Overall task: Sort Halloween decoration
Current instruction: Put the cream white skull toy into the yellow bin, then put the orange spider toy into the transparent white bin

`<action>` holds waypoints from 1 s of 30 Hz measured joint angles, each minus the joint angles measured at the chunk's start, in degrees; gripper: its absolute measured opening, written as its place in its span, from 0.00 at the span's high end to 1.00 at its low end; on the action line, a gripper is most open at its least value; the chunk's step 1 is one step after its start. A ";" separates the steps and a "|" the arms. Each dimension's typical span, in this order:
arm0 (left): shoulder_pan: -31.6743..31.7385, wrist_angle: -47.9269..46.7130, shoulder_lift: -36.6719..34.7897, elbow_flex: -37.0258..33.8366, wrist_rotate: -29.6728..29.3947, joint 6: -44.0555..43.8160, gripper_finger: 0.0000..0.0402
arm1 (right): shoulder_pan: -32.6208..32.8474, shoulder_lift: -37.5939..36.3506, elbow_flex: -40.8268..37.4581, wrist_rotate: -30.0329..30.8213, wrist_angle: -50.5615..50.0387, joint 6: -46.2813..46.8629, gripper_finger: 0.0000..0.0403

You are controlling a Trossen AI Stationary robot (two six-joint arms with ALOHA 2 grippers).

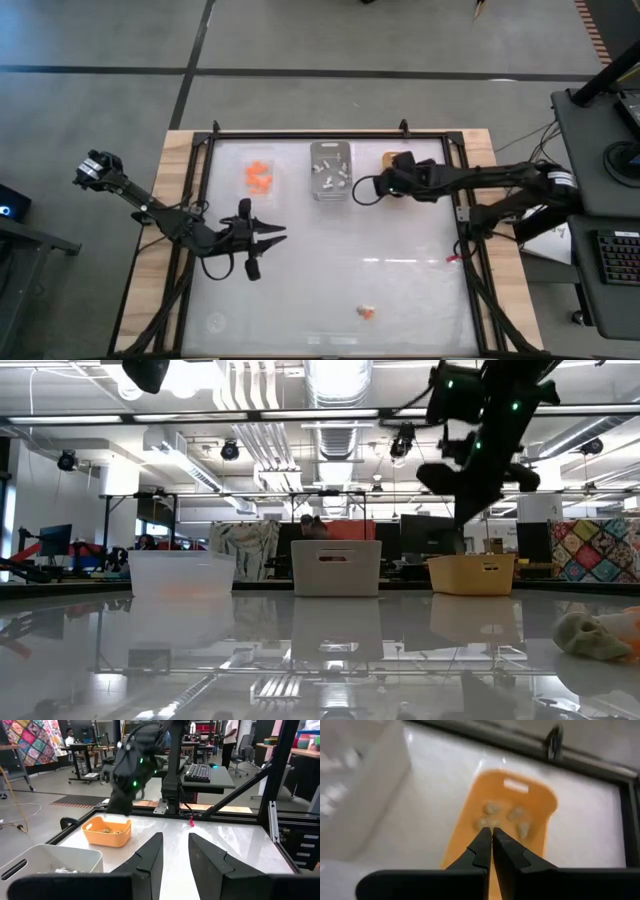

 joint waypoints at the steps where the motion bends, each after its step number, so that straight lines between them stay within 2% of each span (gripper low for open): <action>1: 0.00 0.11 0.00 0.00 -0.01 0.00 0.81 | -0.52 0.94 -0.21 -0.83 -0.30 0.37 0.98; 8: 0.00 0.39 0.04 0.42 -0.04 -0.56 0.81 | -1.66 5.65 0.44 -1.44 -0.04 0.36 0.98; 14: 0.00 0.13 0.04 0.39 0.00 -1.05 0.81 | 1.86 3.96 2.28 -1.46 -0.02 -1.27 0.98; 18: 0.00 -0.59 0.49 0.33 0.02 -1.18 0.81 | 8.46 1.29 3.74 -1.85 2.59 -7.02 0.98; 24: 0.00 0.65 4.01 0.28 0.07 -2.91 0.81 | 21.07 -1.25 4.39 -9.97 8.25 -16.36 0.98; 30: 0.00 10.51 11.70 0.29 0.20 -3.49 0.81 | 33.82 -0.47 4.39 -10.58 10.07 -16.99 0.98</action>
